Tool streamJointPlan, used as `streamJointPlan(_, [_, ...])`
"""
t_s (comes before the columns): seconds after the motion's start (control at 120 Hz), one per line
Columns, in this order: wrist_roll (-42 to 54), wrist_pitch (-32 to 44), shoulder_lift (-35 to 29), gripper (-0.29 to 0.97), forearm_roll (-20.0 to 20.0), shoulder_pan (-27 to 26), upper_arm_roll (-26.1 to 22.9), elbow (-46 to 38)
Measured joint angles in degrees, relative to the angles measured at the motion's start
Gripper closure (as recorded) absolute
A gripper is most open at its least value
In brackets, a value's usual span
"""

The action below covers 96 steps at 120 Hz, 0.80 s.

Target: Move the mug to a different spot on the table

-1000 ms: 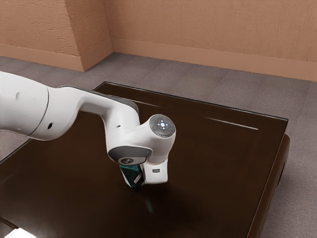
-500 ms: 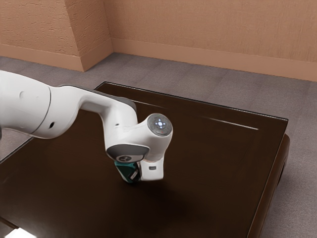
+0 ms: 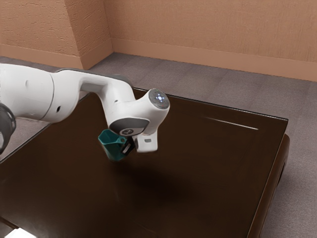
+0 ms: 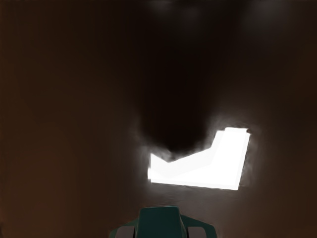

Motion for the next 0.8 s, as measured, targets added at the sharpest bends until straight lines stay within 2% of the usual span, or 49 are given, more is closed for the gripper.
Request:
streamJointPlan(0.25, [2.4, -1.2, 5.2, 0.68, 0.9, 12.0, -9.2, 8.2])
streamJointPlan(0.558, [6.0, -1.6, 9.8, 0.67, 0.3, 13.5, -12.3, 13.1])
streamJointPlan(0.8, [7.5, -1.3, 11.8, 0.66, -2.1, 13.0, -12.9, 13.3])
